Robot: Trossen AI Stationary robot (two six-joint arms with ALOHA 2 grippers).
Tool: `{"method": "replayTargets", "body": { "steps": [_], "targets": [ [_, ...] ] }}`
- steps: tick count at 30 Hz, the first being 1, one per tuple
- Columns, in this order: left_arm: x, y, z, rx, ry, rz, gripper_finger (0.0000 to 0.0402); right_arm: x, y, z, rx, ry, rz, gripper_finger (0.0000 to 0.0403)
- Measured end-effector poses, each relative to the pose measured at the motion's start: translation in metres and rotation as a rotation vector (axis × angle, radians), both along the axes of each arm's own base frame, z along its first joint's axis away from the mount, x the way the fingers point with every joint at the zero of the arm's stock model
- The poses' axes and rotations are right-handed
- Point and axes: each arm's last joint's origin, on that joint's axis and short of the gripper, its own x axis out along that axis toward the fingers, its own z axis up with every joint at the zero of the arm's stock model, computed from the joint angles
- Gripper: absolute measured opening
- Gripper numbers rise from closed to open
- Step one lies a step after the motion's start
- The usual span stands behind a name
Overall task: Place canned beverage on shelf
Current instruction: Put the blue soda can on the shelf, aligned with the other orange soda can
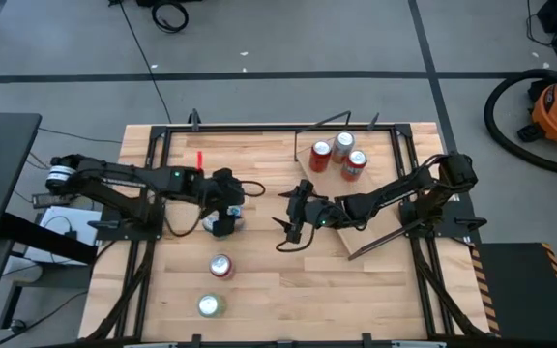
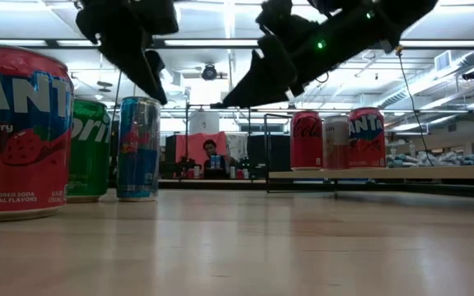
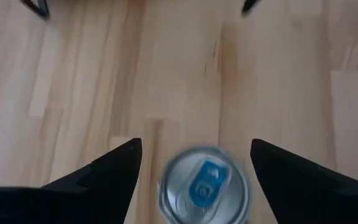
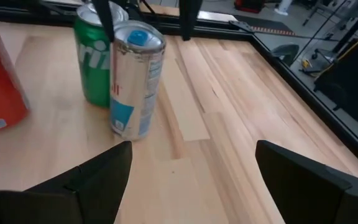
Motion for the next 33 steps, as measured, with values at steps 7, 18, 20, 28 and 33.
{"method": "replayTargets", "body": {
  "steps": [7, 18, 20, 28, 33],
  "targets": [
    [0.003, 0.000, -0.014, 0.002, 0.111, -0.003, 0.0314, -0.004, 0.002, -0.005, 0.000, -0.024, 0.012, 0.0352],
    [0.010, 0.000, -0.032, 0.047, 0.226, -0.079, 0.0299, -0.007, 0.002, -0.009, 0.009, -0.038, 0.028, 0.0352],
    [0.010, 0.000, -0.036, 0.056, 0.249, -0.100, 0.0284, -0.006, 0.003, -0.009, 0.016, -0.036, 0.045, 0.0352],
    [0.015, 0.002, -0.034, 0.084, 0.241, -0.158, 0.0241, -0.012, 0.008, -0.021, 0.058, -0.047, 0.109, 0.0352],
    [0.027, 0.015, -0.020, 0.133, 0.152, -0.156, 0.0250, -0.022, 0.006, -0.034, 0.056, -0.096, 0.100, 0.0352]
  ]
}}
